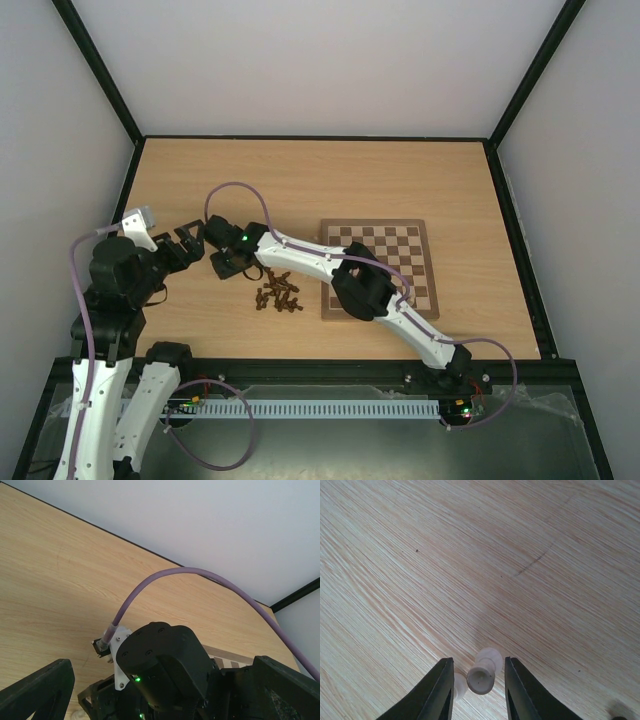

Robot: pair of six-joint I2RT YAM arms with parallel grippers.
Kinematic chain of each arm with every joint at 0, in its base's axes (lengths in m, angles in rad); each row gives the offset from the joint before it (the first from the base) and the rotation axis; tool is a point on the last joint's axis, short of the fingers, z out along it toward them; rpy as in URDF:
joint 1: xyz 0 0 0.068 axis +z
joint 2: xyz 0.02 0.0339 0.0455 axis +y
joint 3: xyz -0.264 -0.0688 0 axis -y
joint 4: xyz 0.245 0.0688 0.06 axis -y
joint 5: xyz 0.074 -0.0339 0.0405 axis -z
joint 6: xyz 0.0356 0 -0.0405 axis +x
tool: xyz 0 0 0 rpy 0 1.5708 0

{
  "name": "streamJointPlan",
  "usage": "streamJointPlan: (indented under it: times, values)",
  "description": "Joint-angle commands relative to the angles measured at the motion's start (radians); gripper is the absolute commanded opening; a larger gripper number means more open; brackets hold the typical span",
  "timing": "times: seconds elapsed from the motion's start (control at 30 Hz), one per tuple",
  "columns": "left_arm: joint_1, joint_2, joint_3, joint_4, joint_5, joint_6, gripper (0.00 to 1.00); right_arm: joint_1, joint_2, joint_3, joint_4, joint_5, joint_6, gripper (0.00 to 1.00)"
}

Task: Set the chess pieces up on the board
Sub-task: Pick up the chess piece at the center of the board.

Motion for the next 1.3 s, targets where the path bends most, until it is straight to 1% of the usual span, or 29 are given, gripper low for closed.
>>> streamJointPlan:
  times: [0.0,0.07,0.2,0.33,0.4,0.63,0.87,1.03,1.27]
  values:
    - [0.006,0.005,0.015,-0.008,0.004,0.007,1.00,0.006,0.020,0.033,-0.050,0.020,-0.004,0.27]
    - [0.006,0.005,0.014,-0.007,0.005,0.007,1.00,0.006,0.023,0.033,-0.048,0.024,-0.004,0.25]
    - [0.006,0.005,0.014,-0.007,0.006,0.007,0.99,0.006,0.026,0.035,-0.045,0.024,-0.004,0.24]
    - [0.006,0.005,0.010,-0.006,0.007,0.006,0.99,0.006,0.028,0.035,-0.049,0.028,-0.006,0.19]
    - [0.006,0.005,0.008,-0.004,0.008,0.005,0.99,0.006,0.027,0.034,-0.052,0.033,-0.007,0.14]
    - [0.006,0.009,0.019,-0.004,0.019,0.003,0.99,0.006,-0.010,0.010,-0.065,0.057,-0.012,0.09]
    - [0.006,0.011,0.053,-0.013,0.012,0.006,1.00,0.006,-0.181,-0.168,0.008,0.087,-0.012,0.08]
    - [0.006,0.015,0.067,-0.014,0.010,0.003,1.00,0.006,-0.294,-0.279,0.030,0.114,-0.008,0.08]
    - [0.006,0.032,0.068,0.009,0.032,-0.004,0.99,0.006,-0.504,-0.498,0.079,0.160,0.012,0.07]
